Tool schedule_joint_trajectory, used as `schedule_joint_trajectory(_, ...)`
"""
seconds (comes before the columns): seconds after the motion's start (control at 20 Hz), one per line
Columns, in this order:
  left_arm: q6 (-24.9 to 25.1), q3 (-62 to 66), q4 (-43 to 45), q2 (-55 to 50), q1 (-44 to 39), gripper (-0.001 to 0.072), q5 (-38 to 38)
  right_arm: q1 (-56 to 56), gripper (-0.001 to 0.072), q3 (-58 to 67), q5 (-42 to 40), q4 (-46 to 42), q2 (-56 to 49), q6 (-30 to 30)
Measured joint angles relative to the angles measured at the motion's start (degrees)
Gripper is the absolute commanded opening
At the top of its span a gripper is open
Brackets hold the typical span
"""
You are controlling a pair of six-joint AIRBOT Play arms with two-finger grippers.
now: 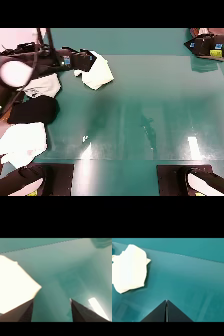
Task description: Fold the shirts.
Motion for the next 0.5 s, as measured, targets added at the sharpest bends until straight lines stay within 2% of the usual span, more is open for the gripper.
schedule_joint_trajectory(0.2,-0.6,1.2,-1.0,-13.9,5.1,0.0542,5.4,0.0,0.0015,0.0,2.8,0.0,0.0,0.0)
schedule_joint_trajectory(0.5,1.0,9.2,-3.1,-31.2,8.0,0.0539,7.0,0.0,0.0015,0.0,5.3,0.1,0.0,0.0)
